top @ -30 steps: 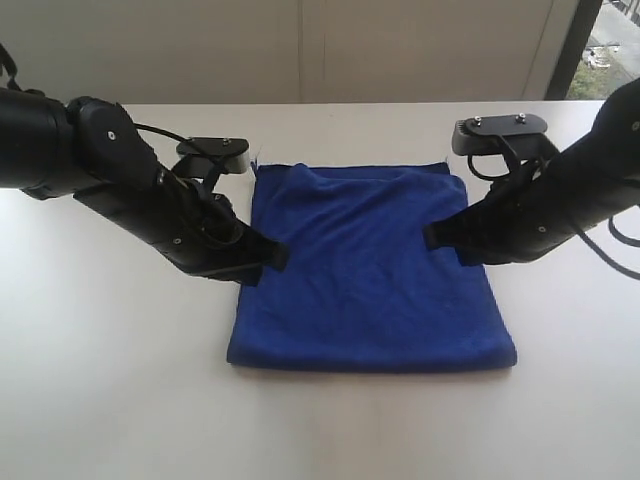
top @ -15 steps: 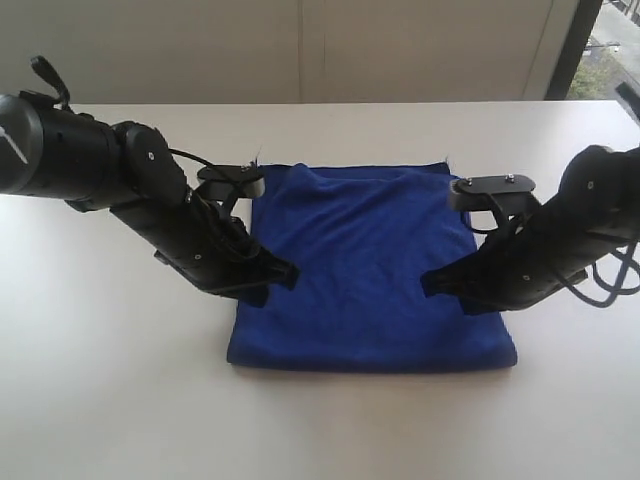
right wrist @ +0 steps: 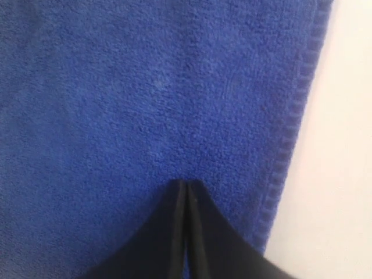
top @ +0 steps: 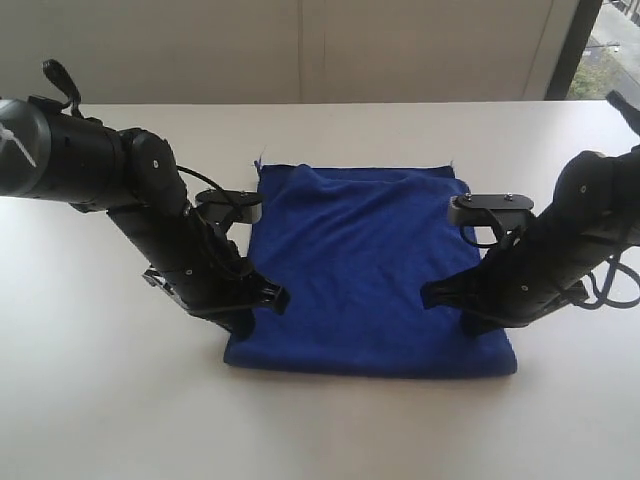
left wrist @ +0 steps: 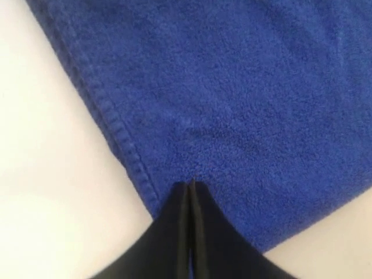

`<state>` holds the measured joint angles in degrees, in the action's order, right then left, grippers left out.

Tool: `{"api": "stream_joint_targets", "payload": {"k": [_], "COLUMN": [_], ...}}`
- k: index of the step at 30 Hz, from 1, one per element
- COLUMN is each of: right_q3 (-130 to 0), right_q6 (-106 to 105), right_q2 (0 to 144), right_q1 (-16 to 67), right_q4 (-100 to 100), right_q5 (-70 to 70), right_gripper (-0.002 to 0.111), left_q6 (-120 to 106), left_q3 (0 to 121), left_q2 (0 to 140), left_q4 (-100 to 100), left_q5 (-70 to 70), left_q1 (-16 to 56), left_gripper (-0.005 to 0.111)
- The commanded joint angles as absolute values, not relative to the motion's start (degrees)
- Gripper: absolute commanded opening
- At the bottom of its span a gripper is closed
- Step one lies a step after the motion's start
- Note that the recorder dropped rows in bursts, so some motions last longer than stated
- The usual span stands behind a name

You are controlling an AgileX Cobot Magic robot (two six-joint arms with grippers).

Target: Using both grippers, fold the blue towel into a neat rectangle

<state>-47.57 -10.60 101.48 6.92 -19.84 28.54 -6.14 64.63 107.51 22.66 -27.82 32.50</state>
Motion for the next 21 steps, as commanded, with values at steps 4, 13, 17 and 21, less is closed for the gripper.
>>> {"api": "stream_joint_targets", "payload": {"k": [4, 13, 17, 21], "right_q3": [-47.3, -47.3, -47.3, -47.3], "right_q6": [-10.3, -10.3, -10.3, -10.3], "right_q2": [102.0, 102.0, 101.6, 99.2], "right_q1": [7.4, 7.4, 7.4, 7.4], "right_q4": [-19.5, -19.5, -19.5, -19.4], "right_q5": [31.6, 29.8, 29.0, 28.2], "right_gripper": [0.0, 0.0, 0.0, 0.0], "left_q6": [-1.7, -1.3, -1.5, -2.3], "left_q3": [64.7, 64.7, 64.7, 64.7], "left_q2": [107.4, 107.4, 106.5, 102.4], "left_q4": [18.8, 18.9, 18.9, 18.9], "left_q5": [-32.0, -31.3, -30.2, -26.4], "left_q1": [32.7, 32.7, 32.7, 32.7], "left_gripper": [0.0, 0.0, 0.0, 0.0]}}
